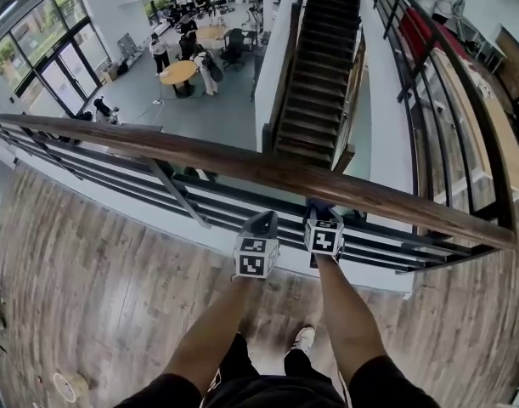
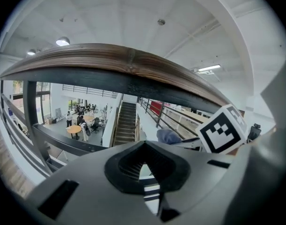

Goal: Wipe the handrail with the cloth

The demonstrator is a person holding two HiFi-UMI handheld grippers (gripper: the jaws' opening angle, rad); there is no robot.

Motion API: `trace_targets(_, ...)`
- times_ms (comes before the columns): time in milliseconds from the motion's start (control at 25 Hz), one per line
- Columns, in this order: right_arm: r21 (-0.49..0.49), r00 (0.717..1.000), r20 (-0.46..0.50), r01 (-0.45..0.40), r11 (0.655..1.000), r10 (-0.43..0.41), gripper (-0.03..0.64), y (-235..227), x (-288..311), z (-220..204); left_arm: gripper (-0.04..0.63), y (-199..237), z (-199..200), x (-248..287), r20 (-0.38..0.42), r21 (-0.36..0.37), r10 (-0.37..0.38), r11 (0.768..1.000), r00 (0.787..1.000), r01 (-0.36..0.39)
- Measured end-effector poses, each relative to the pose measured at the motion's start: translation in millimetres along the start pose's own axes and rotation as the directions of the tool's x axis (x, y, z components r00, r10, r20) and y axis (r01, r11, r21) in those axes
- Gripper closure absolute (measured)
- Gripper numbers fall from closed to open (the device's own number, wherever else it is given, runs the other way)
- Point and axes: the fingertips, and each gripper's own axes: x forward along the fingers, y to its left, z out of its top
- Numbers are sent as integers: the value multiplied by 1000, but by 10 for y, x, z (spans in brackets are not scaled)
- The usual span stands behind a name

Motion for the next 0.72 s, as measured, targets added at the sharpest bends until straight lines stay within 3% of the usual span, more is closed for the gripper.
trace_targets(520, 52, 995, -35, 97, 994, -95, 525, -1453, -408, -411, 597, -1358, -76, 517, -10, 30, -108, 994, 994, 109)
trace_targets(720, 83, 989, -55, 138, 987, -134, 525, -1962, -591, -585, 597, -1792, -64, 607, -8, -4, -136, 991, 991, 136)
